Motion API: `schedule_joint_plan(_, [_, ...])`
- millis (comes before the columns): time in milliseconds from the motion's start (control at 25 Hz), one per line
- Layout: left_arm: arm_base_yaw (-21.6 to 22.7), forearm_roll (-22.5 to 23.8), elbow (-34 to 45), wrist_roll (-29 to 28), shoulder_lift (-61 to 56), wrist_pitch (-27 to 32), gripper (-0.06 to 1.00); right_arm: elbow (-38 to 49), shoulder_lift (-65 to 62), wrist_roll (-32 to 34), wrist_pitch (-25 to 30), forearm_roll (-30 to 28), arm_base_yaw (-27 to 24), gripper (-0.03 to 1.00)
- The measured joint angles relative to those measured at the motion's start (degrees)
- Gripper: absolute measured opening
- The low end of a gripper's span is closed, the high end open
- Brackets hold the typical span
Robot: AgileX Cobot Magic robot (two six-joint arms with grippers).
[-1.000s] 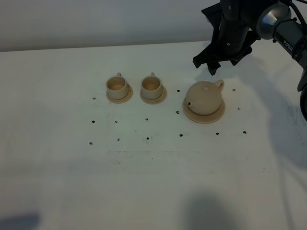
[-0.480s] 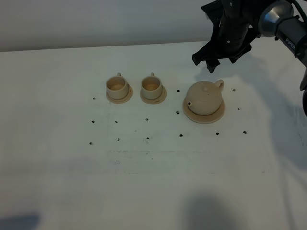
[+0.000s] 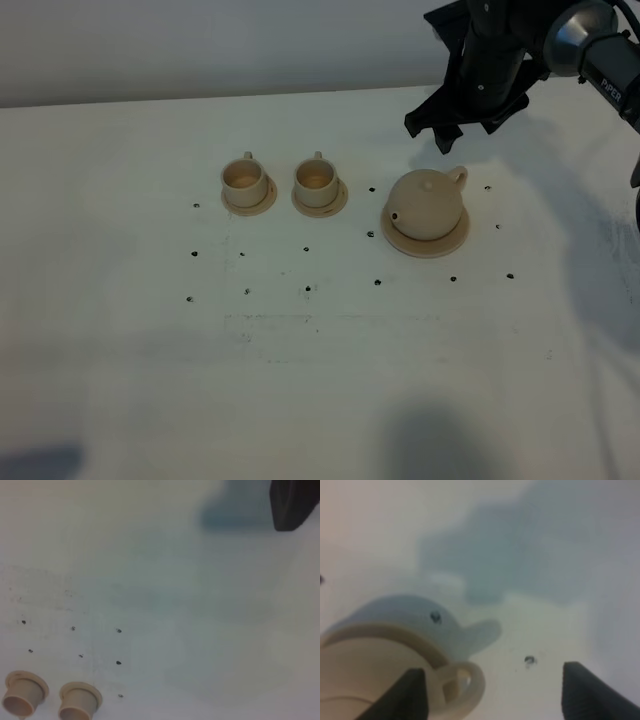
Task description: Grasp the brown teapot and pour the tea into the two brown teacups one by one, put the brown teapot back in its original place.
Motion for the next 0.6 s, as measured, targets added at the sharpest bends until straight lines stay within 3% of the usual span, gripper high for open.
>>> schedule_joint_plan(600, [0.0,0.0,0.0,0.0,0.0,0.0,0.31,8.88,-3.64,0.12,0.12,1.34,-0.6,0.55])
